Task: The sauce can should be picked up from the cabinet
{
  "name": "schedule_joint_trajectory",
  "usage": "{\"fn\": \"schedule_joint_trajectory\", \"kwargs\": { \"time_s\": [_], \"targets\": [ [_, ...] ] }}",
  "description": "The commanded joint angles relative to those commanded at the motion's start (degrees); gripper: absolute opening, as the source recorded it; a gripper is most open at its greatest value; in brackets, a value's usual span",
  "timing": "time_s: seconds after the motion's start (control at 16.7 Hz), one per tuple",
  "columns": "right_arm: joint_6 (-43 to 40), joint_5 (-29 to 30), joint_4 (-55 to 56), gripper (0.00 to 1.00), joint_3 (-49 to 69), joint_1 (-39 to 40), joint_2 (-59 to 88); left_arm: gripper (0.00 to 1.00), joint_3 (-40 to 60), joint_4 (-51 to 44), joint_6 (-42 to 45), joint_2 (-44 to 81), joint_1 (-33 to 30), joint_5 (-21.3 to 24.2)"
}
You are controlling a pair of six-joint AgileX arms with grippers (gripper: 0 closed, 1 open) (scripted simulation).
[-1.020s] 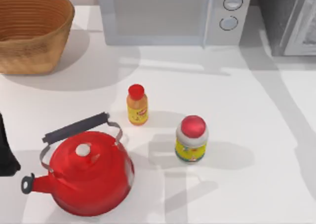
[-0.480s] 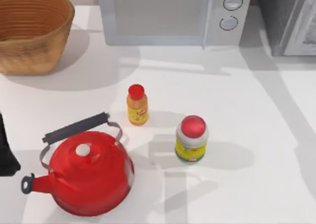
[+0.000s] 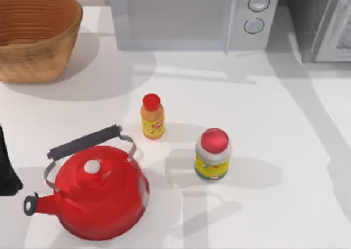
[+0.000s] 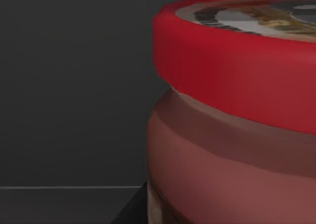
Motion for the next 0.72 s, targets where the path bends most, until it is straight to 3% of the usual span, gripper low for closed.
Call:
{"fn": "schedule_joint_trajectory", "kwargs": {
  "time_s": [0.18, 0.54, 0.72],
  "targets": [
    [0.01, 2.10, -2.32, 0.00, 0.38, 2.24, -2.23, 1.00, 0.00, 0.00, 0.00, 0.00, 0.00, 0.00],
    [0.16, 14.97, -18.09, 0.00, 1.34, 15.31, -16.20, 1.00, 0.00, 0.00, 0.00, 0.00, 0.00, 0.00],
    [0.23, 18.64, -21.84, 0.00, 1.51, 18.96, -19.92, 1.00, 0.00, 0.00, 0.00, 0.00, 0.00, 0.00]
  ]
}}
